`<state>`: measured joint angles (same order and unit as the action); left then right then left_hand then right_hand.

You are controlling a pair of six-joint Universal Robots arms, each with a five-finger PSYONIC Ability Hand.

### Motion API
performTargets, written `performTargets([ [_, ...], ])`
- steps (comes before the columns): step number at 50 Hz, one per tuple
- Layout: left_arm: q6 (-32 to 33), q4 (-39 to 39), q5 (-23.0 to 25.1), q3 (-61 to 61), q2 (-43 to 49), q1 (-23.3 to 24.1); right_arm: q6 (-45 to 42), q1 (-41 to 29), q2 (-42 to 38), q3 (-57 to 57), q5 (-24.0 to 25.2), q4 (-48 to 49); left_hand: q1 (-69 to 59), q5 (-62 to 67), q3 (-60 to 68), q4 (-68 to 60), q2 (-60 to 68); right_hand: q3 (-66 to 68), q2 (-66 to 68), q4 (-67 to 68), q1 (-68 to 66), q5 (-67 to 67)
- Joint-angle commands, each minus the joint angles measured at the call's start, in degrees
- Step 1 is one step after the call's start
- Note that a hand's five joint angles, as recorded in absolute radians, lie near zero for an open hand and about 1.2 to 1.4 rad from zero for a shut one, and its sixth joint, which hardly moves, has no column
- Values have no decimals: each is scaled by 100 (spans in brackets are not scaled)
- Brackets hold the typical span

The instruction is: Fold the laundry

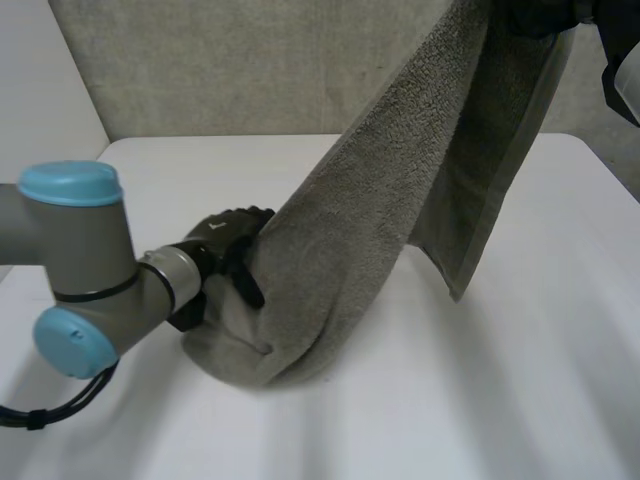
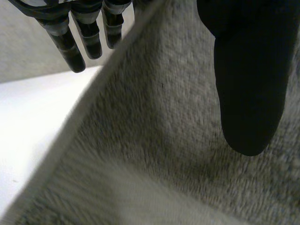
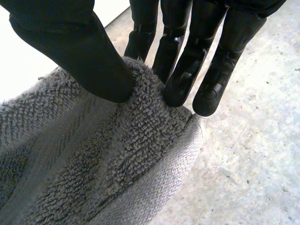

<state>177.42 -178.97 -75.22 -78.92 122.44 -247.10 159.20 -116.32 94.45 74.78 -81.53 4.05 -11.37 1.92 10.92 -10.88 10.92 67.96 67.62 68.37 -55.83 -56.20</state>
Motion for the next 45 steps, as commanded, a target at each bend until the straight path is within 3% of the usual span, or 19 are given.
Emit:
performTargets([
  [1,65,3,-10,254,500,92,-30,13,30,-7,-4,-27,-2256,2201,2301,-2305,2301,1204,1238,1163,-2417,-1380],
  [2,65,3,-10,254,500,92,-38,39,21,19,5,-53,-2256,2201,2301,-2306,2301,1204,1238,1163,-2417,-1380],
  [3,56,-15,-45,254,509,84,-38,92,4,54,14,-79,-5553,5499,5599,-5603,5599,1204,1238,1163,-2417,-1380],
  [4,73,-23,-124,254,457,75,-38,92,3,54,14,-80,-6850,6795,6895,-6899,6895,1204,1238,1163,-2417,-1380],
  [10,82,-6,-502,166,-36,-136,-56,110,-146,186,49,-307,-6863,6808,6908,-6912,6908,1204,1238,1163,-2417,-1380],
  [12,126,12,-599,-105,-543,-468,-65,110,-287,195,49,-414,-6863,6808,6908,-6912,6908,1204,1238,1163,-2417,-1380],
  [16,390,38,-529,-431,-1056,-708,-441,127,-1005,142,6,-825,-6863,6808,6908,-6912,6908,1204,1238,1163,-2417,-1380],
  [19,908,170,-423,-704,-1425,-787,-871,127,-1392,142,-56,-1168,-6863,6808,6908,-6912,6908,1204,1238,1163,-2417,-1380],
  [23,2091,704,-370,-932,-1618,-839,-1374,119,-1772,133,-74,-1670,-6863,6808,6908,-6912,6908,1204,1238,1163,-2417,-1380],
  [24,2095,706,-370,-932,-1618,-839,-1609,110,-1937,133,-83,-1931,-6863,6808,6908,-6912,6908,1204,1238,1163,-2417,-1380],
  [26,2987,1230,-397,-976,-1575,-971,-1946,84,-2159,133,-92,-2321,-6863,6808,6908,-6912,6908,1204,1238,1163,-2417,-1380],
  [27,2991,1233,-397,-976,-1574,-971,-2259,40,-2341,133,-100,-2669,-6863,6808,6908,-6912,6908,1204,1238,1163,-2417,-1380],
  [29,3691,1645,-432,-968,-1469,-1041,-2596,13,-2510,125,-127,-2971,-6863,6808,6908,-6912,6908,1204,1238,1163,-2417,-1380],
  [32,3941,1761,-423,-932,-1319,-1042,-2999,-92,-2825,55,-144,-3260,-6863,6808,6908,-6912,6908,1204,1238,1163,-2417,-1380],
  [37,4117,1630,-432,-110,-653,-989,-2965,-224,-3275,-578,-390,-2962,-6863,6808,6908,-6912,6908,1204,1238,1163,-2417,-1380],
  [41,3993,1392,-494,834,-326,-901,-2755,-286,-3661,-1726,-767,-2131,-6863,6808,6908,-6912,6908,1204,1238,1163,-2417,-1380],
  [45,3634,420,-896,2499,-133,-699,-2719,-277,-3890,-2776,-1146,-1161,-6863,6808,6908,-6912,6908,1204,1238,1163,-2417,-1380],
])
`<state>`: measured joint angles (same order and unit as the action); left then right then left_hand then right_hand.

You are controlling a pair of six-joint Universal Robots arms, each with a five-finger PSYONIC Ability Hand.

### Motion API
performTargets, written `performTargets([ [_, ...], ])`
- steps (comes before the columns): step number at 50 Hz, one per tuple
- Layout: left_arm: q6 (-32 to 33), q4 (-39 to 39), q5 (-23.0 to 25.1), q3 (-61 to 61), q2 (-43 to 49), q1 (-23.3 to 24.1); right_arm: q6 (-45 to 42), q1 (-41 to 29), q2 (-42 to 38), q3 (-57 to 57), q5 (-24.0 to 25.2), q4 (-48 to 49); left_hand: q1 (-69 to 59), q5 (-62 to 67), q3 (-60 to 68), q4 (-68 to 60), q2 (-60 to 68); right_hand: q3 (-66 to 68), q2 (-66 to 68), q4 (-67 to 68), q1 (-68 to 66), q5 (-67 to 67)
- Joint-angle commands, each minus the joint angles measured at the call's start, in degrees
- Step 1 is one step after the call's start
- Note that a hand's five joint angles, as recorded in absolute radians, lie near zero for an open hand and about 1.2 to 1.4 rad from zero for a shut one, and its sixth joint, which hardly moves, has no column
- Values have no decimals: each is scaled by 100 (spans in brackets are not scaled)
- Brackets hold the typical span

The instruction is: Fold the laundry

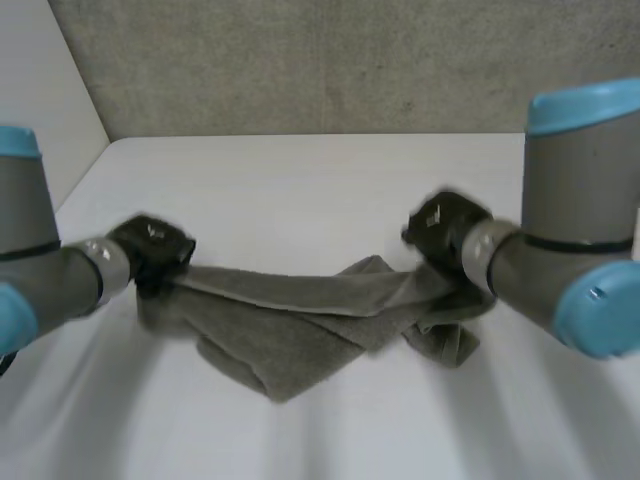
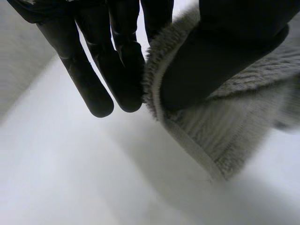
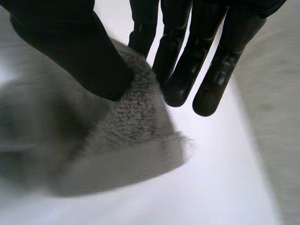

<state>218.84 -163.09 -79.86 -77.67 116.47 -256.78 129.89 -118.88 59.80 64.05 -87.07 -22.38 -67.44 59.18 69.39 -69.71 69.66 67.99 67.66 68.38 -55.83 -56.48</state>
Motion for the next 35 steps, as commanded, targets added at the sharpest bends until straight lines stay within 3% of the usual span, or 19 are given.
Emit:
performTargets([
  [1,-692,-1677,-712,2893,447,321,195,-13,-478,-2190,-792,2108,-1256,1082,1061,-1029,1034,1201,1234,1162,-2417,-1352],
  [2,-693,-1682,-715,2898,447,322,204,22,-478,-2569,-933,2828,-1256,1082,1061,-1029,1034,1201,1234,1162,-2417,-1352],
  [3,-902,-2195,-1028,3333,420,383,204,22,-478,-2573,-935,2835,-1256,1082,1061,-1029,1034,1201,1234,1162,-2417,-1352],
  [5,-1122,-2653,-1292,3659,351,462,256,66,-312,-2828,-970,4330,-1256,1082,1061,-1029,1034,1201,1234,1162,-2417,-1352],
  [10,-1564,-3589,-1638,3698,-213,612,370,119,214,-2163,-865,5698,-1256,1082,1061,-1029,1034,1201,1234,1162,-2417,-1352],
  [14,-1678,-3774,-1603,3109,-573,612,765,128,672,-1083,-278,5736,-1256,1082,1061,-1029,1034,1201,1234,1162,-2417,-1352],
  [19,-1695,-3800,-1532,1355,-898,516,1135,172,954,-10,233,5753,-1256,1082,1061,-1029,1034,1201,1234,1162,-2417,-1352],
  [25,-1678,-3853,-1295,279,-802,480,1232,269,928,776,392,5639,-1256,1082,1061,-1029,1034,1201,1234,1162,-2417,-1352],
  [30,-1634,-4107,-768,-633,-118,410,1223,260,437,1434,419,5052,-1256,1082,1061,-1029,1034,1201,1234,1162,-2417,-1352],
  [35,-1634,-4143,-698,-994,418,410,1223,260,24,1707,454,4359,-1256,1082,1061,-1029,1034,1201,1234,1162,-2417,-1352],
])
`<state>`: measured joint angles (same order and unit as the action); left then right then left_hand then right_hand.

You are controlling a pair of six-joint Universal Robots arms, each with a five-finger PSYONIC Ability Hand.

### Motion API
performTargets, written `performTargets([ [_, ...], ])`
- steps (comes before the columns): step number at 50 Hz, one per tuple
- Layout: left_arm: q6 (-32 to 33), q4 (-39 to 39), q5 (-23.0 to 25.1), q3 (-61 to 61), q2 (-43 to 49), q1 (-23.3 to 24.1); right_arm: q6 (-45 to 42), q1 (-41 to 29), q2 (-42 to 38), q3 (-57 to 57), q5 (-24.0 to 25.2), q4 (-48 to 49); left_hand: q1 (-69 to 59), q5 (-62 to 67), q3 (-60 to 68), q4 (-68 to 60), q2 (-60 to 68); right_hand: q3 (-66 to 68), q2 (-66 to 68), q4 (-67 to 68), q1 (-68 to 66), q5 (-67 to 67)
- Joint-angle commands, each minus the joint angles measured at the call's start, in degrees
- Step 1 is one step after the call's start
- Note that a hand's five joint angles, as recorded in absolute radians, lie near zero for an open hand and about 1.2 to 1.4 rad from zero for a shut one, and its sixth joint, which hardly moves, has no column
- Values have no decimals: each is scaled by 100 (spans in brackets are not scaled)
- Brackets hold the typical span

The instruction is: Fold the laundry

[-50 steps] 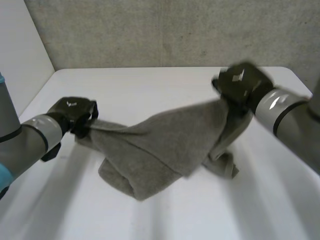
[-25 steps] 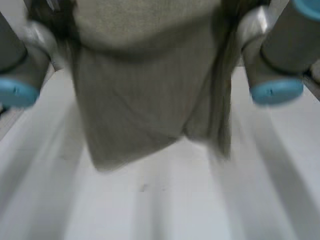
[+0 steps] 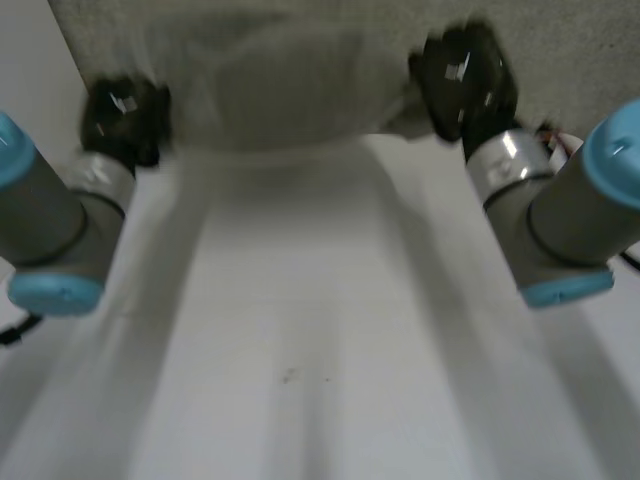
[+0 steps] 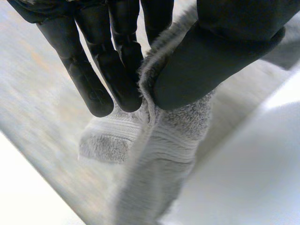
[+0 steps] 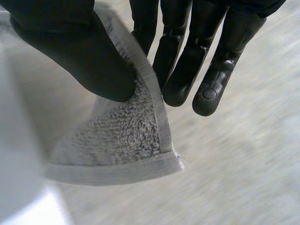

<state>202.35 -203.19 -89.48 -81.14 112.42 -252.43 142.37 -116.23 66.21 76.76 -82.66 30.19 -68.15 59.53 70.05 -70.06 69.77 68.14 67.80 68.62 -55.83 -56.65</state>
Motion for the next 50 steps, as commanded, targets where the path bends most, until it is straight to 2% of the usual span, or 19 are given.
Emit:
performTargets([
  [1,15,-133,265,-649,825,-25,-25,-5,-618,436,13,-900,-1185,1047,995,-994,1023,1186,1220,1138,-2417,-1335],
  [6,182,-125,291,-974,1133,-34,-69,100,-961,550,48,-2067,-1185,1047,995,-994,1023,1186,1220,1138,-2417,-1335],
  [8,663,-116,317,-1149,1168,-34,-69,162,-917,603,48,-2261,-1185,1047,995,-994,1023,1186,1220,1138,-2417,-1335],
  [9,666,-116,318,-1150,1168,-34,-69,162,-917,603,48,-2263,-1185,1047,995,-994,1023,1186,1220,1138,-2417,-1335],
  [11,1226,-116,361,-1307,1160,-78,1,267,-672,778,57,-2464,-1070,932,880,-880,909,1186,1220,1138,-2417,-1335],
  [12,1228,-116,361,-1308,1159,-78,2,268,-671,779,57,-2465,-1069,931,879,-879,908,1186,1220,1138,-2417,-1335],
  [14,1483,-107,361,-1379,1151,-157,2,381,-286,1050,48,-2474,-565,427,375,-374,403,1186,1220,1138,-2417,-1335],
  [16,1851,-98,361,-1501,1090,-297,10,460,-136,1173,40,-2456,1108,-1246,-1298,1298,-1269,1186,1220,1138,-2417,-1335],
  [17,1852,-98,361,-1502,1089,-298,10,531,-48,1279,31,-2439,1118,-1256,-1308,1308,-1279,1186,1220,1138,-2417,-1335],
  [18,1957,-81,353,-1554,985,-376,10,531,-47,1280,31,-2438,3033,-3171,-3223,3223,-3194,1186,1220,1138,-2417,-1335],
  [19,1958,-81,353,-1554,984,-377,2,584,-3,1367,31,-2421,3052,-3190,-3242,3242,-3213,1186,1220,1138,-2417,-1335],
  [20,1975,-81,335,-1589,871,-455,2,584,-3,1368,31,-2421,3785,-3923,-3975,3975,-3946,1186,1220,1138,-2417,-1335],
  [27,1958,-81,326,-1713,641,-526,-7,926,41,1754,-13,-2395,3860,-3998,-4049,4050,-4021,1186,1220,1138,-2417,-1335],
  [35,1958,-72,335,-1959,404,-737,19,1103,173,1948,-13,-2386,3658,-3796,-3848,3848,-3819,1186,1220,1138,-2417,-1335],
  [36,1966,-72,335,-2037,334,-755,19,1103,173,1948,-13,-2386,2992,-3130,-3182,3182,-3153,1186,1220,1138,-2417,-1335],
  [37,1967,-72,335,-2038,333,-755,37,1094,182,1948,-13,-2386,2985,-3123,-3175,3175,-3146,1186,1220,1138,-2417,-1335],
  [39,1967,-72,396,-2248,220,-764,37,1094,182,1957,-13,-2386,-1117,979,927,-927,955,1186,1220,1138,-2417,-1335],
  [45,1993,16,643,-2609,-62,-755,19,1094,190,1904,-48,-2464,-1185,1047,995,-994,1023,1186,1220,1138,-2417,-1335],
  [50,2011,691,765,-3074,-974,-764,-138,1120,409,1878,4,-2876,-1185,1047,995,-994,1023,1186,1220,1138,-2417,-1335],
])
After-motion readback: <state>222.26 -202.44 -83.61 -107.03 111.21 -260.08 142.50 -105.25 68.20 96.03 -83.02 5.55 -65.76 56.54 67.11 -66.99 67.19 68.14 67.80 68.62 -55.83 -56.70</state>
